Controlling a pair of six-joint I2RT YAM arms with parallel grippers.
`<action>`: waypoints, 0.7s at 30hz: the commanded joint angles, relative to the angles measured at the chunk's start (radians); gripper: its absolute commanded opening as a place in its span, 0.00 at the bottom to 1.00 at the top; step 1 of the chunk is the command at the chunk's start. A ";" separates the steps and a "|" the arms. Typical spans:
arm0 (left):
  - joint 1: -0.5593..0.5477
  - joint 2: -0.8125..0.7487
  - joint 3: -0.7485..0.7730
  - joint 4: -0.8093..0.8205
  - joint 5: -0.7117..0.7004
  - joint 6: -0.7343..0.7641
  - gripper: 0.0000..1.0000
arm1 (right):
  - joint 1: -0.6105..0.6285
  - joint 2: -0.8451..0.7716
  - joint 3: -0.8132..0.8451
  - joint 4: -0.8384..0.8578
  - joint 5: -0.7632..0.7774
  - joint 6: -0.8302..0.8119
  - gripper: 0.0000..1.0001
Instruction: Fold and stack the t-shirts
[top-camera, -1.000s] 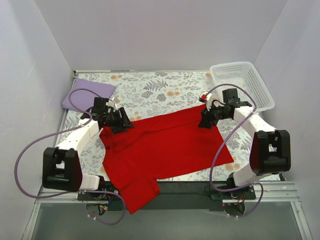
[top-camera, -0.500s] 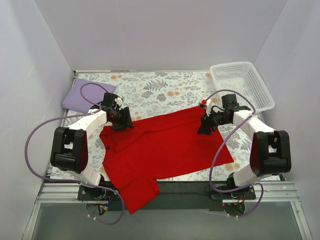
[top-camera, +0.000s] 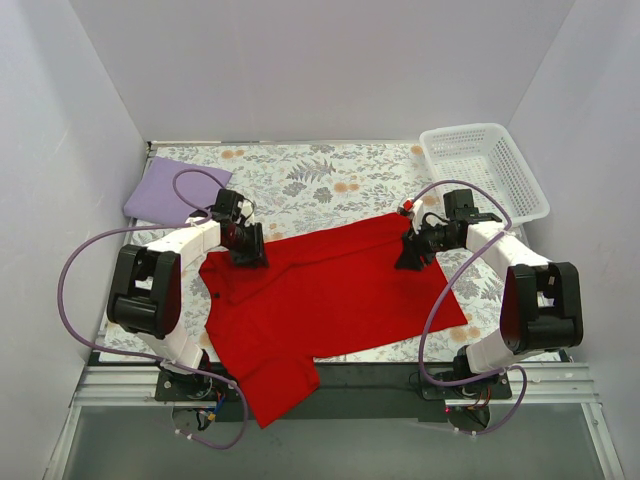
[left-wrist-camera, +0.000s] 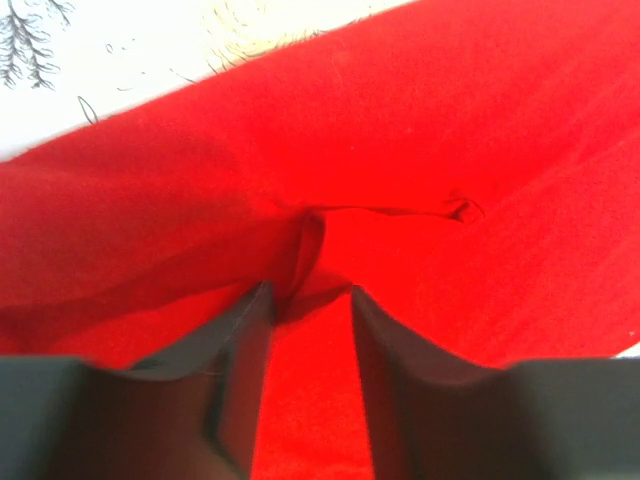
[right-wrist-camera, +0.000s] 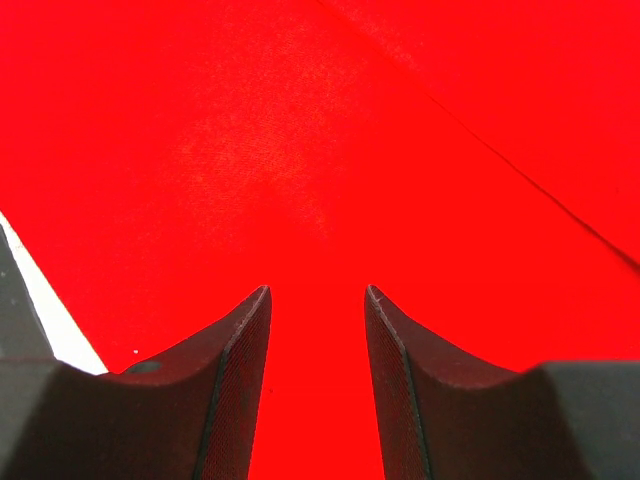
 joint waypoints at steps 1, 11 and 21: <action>-0.010 -0.011 0.020 -0.019 0.043 0.019 0.30 | -0.002 -0.037 -0.004 -0.005 -0.033 0.003 0.49; -0.032 -0.076 -0.014 -0.048 0.168 0.013 0.04 | -0.005 -0.040 -0.004 -0.003 -0.031 0.005 0.50; -0.087 -0.039 -0.058 -0.052 0.312 0.007 0.12 | -0.010 -0.041 -0.002 -0.005 -0.027 0.003 0.50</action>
